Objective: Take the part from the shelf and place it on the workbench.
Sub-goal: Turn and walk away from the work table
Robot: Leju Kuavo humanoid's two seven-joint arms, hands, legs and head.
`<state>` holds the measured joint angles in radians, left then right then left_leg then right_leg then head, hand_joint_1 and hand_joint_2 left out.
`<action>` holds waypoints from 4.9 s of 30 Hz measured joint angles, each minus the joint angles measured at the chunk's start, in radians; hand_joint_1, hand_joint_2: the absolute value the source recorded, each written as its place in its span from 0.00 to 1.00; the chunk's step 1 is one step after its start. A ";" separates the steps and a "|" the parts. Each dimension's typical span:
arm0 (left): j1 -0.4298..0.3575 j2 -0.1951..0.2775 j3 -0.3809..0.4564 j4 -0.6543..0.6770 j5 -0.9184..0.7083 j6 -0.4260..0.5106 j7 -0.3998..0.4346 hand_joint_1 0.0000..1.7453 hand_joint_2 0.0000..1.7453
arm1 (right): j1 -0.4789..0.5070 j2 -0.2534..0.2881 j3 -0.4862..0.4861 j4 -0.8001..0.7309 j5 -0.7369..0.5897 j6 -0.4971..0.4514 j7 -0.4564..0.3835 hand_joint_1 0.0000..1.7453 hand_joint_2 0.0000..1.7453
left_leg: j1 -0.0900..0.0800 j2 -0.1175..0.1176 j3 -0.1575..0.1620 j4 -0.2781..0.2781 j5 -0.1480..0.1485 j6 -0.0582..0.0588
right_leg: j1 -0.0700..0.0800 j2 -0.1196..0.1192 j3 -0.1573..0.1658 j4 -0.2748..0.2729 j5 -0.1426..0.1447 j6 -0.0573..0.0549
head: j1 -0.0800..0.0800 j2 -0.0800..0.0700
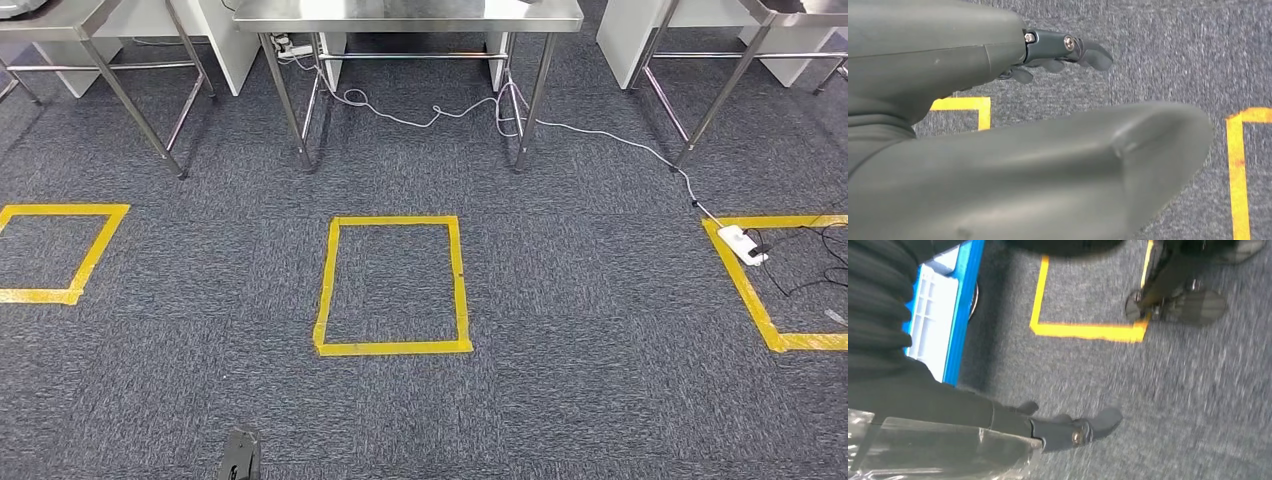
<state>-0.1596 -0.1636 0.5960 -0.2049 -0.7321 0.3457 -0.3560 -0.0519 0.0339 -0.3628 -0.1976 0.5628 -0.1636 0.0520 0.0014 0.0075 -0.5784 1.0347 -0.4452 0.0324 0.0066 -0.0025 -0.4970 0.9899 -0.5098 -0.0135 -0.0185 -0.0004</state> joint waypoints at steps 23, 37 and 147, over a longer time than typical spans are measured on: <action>-0.001 -0.004 -0.002 0.000 -0.012 -0.002 0.019 0.00 0.00 | 0.001 -0.001 0.000 0.000 0.005 0.008 0.010 0.00 1.00 | -0.002 0.001 -0.005 -0.002 0.003 -0.008 | -0.003 -0.001 -0.007 0.000 0.004 0.005 | 0.001 0.000; -0.004 -0.005 -0.005 0.000 -0.019 -0.016 0.029 0.00 0.00 | 0.001 -0.001 0.000 0.000 0.004 0.017 0.007 0.00 1.00 | -0.001 0.000 -0.007 0.001 0.003 -0.008 | -0.005 -0.001 -0.008 0.000 0.005 0.007 | 0.000 0.000; -0.018 0.005 -0.019 -0.003 -0.043 -0.103 0.139 0.00 0.00 | -0.001 0.005 -0.025 0.004 0.000 0.080 0.006 0.00 1.00 | 0.003 0.066 0.037 -0.037 -0.013 0.013 | -0.025 -0.025 -0.125 0.104 0.031 0.060 | 0.014 0.000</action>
<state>-0.1772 -0.1587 0.5773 -0.2076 -0.7752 0.2423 -0.2171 -0.0534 0.0389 -0.3873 -0.1934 0.5623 -0.0835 0.0583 0.0041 0.0733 -0.5414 0.9974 -0.4580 0.0453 -0.0188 -0.0277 -0.6218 1.0944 -0.4786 0.0462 -0.0040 -0.0004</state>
